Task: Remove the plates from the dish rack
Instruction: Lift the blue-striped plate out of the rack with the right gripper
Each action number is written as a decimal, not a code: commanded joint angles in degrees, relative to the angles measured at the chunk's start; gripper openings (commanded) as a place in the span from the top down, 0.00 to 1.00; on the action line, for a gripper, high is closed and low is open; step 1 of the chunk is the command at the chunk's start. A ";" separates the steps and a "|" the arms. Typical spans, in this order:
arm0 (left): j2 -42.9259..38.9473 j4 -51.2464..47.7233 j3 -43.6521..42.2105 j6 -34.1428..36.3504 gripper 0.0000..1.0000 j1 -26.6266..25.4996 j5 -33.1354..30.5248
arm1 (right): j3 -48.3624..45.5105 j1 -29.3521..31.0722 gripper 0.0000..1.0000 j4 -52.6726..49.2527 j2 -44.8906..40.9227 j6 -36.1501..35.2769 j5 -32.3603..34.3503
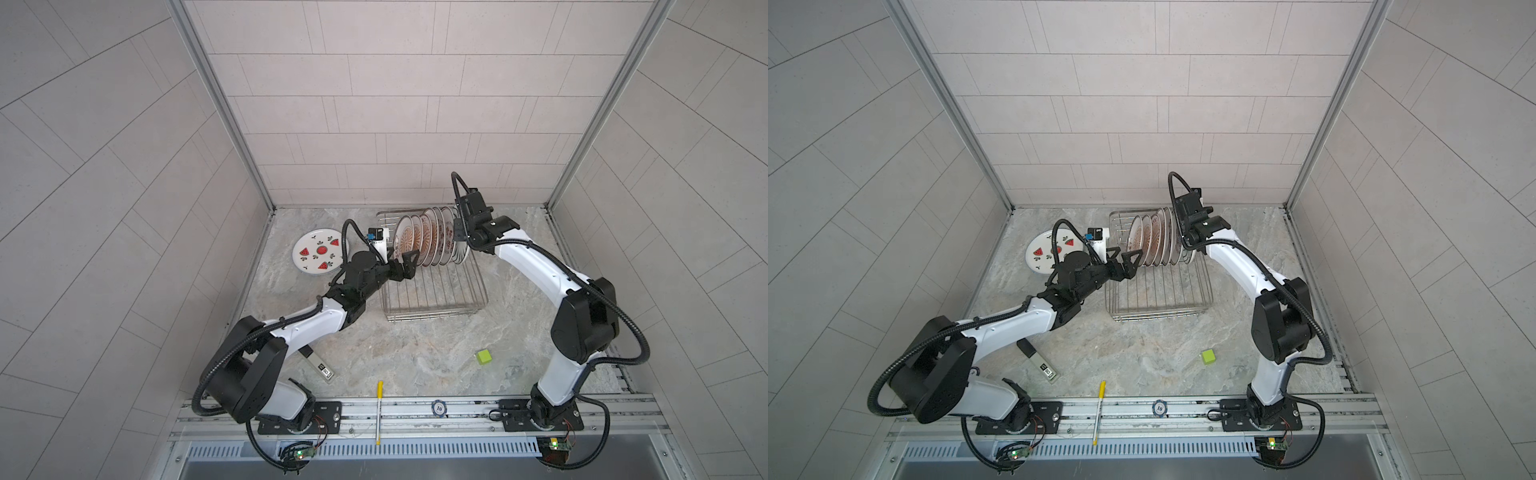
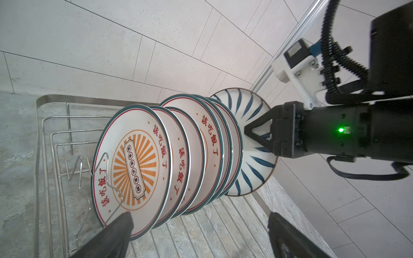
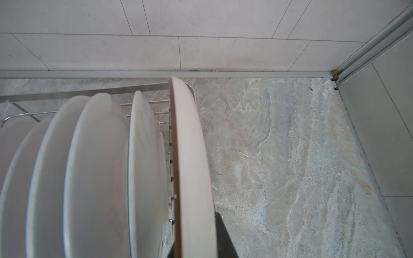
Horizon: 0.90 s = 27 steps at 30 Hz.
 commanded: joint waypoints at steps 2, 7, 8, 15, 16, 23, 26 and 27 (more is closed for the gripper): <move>-1.75 1.25 -0.19 -0.28 0.00 0.01 -1.72 | -0.82 -0.75 0.94 2.08 -5.27 -1.21 6.54; -4.22 -0.34 -0.93 0.65 0.01 -0.06 -3.12 | -1.96 -0.60 0.94 2.54 -7.05 -1.47 6.81; -4.58 -0.54 -1.06 0.77 0.01 0.00 -3.28 | -2.14 -0.46 0.94 2.57 -7.39 -1.48 6.90; -7.90 -2.98 -1.90 2.58 0.01 -0.05 -5.55 | -2.65 0.38 0.95 1.96 -11.11 -2.17 7.96; -8.35 -3.31 -1.92 2.84 0.00 0.03 -5.81 | -2.97 0.60 0.95 1.94 -11.85 -2.25 8.13; -10.86 -4.30 -3.03 3.18 0.00 0.21 -5.42 | -6.39 0.81 0.96 2.68 -16.69 -2.01 8.72; -10.90 -3.95 -3.07 3.07 0.00 0.21 -4.37 | -7.69 0.87 0.96 2.82 -18.88 -1.83 8.03; -10.81 -3.92 -3.05 3.09 0.00 0.20 -3.58 | -8.17 0.81 0.96 2.82 -19.90 -1.70 7.60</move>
